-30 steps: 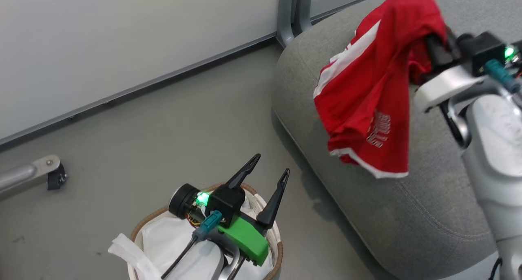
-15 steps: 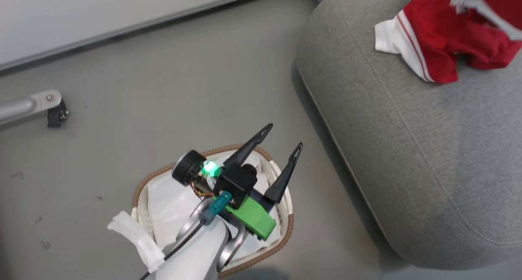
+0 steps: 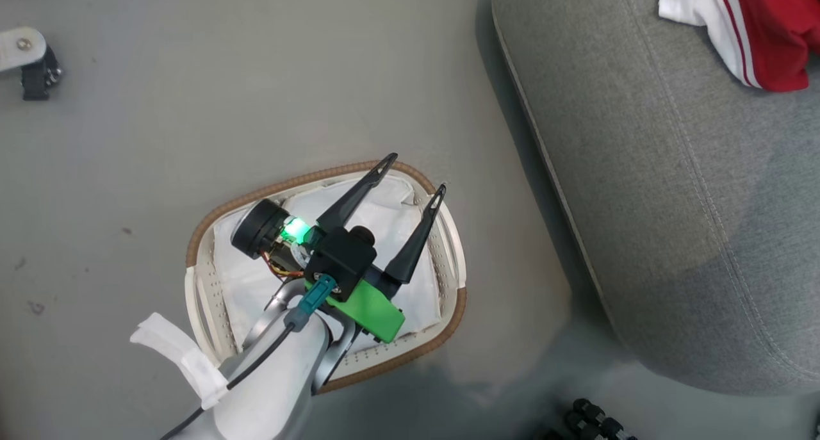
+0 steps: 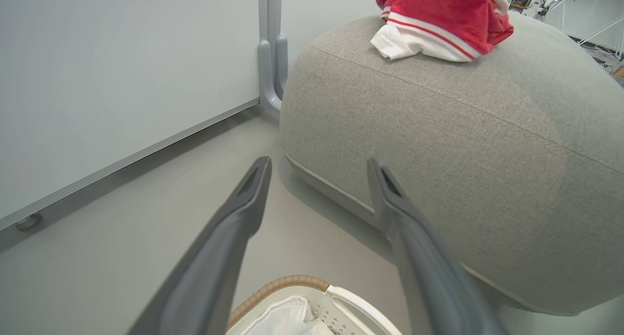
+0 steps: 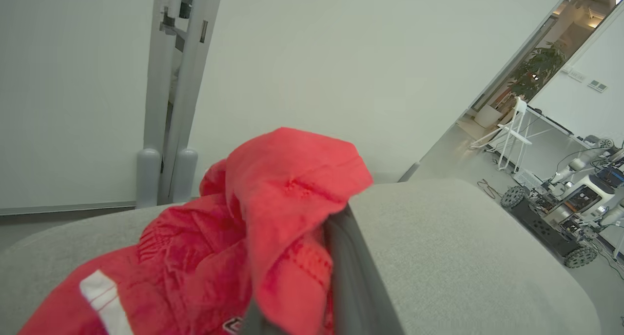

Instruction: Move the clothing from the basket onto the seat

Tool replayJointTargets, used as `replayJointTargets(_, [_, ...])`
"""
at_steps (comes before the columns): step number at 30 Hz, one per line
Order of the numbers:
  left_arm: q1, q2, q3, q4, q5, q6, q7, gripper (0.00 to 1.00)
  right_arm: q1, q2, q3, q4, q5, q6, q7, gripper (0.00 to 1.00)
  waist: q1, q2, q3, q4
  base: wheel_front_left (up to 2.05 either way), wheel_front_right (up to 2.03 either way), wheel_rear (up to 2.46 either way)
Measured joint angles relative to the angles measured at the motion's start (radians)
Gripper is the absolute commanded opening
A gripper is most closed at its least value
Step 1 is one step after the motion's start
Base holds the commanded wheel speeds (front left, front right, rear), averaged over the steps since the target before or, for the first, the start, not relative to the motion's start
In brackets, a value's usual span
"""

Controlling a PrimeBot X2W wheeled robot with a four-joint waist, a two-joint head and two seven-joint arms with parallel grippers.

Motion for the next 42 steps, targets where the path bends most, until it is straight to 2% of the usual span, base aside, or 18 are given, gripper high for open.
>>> replayJointTargets(6, [0.0,0.016,0.022,0.0,0.002,0.0,0.0,1.0,0.094,0.069,0.0,-0.002,-0.054,0.0,0.0,0.0,0.0,0.0,0.034,-0.024,0.0,0.0,0.0])
replayJointTargets(7, [0.0,0.017,0.024,0.0,0.002,0.0,0.0,1.0,0.105,0.076,0.002,-0.007,-0.059,0.0,0.0,0.07,0.0,0.0,0.035,-0.031,0.0,0.0,0.0])
replayJointTargets(9, [0.001,0.017,0.026,0.002,0.002,0.0,0.0,1.0,0.126,0.087,0.005,-0.016,-0.067,0.0,0.0,0.4,-0.0001,0.0,0.034,-0.041,0.0,0.0,0.0])
replayJointTargets(11, [0.003,0.015,0.027,0.005,0.002,0.0,0.0,1.0,0.151,0.106,0.012,-0.031,-0.07,0.0,0.0,1.0,0.0,0.0,0.028,-0.048,0.0,0.0,0.0])
replayJointTargets(21, [0.033,0.001,0.07,0.009,-0.02,0.01,0.0,1.0,0.341,0.173,0.057,-0.162,-0.054,0.0,0.0,1.0,-0.0002,0.0,-0.041,-0.067,0.0,0.0,0.0])
replayJointTargets(29, [0.073,-0.026,0.137,0.025,-0.056,0.026,0.0,1.0,0.466,0.167,0.101,-0.241,-0.005,0.0,0.0,1.0,-0.0002,0.0,-0.132,-0.067,0.0,0.0,0.0])
replayJointTargets(36, [0.109,-0.053,0.198,0.035,-0.101,0.029,0.0,1.0,0.484,0.141,0.133,-0.274,0.009,0.0,0.0,1.0,-0.0003,0.0,-0.235,-0.039,0.0,0.0,0.0])
replayJointTargets(42, [0.156,-0.063,0.249,0.056,-0.118,0.049,0.0,1.0,0.501,0.16,0.149,-0.292,0.02,0.0,0.0,1.0,-0.0003,0.0,-0.328,0.013,0.0,0.0,0.0])
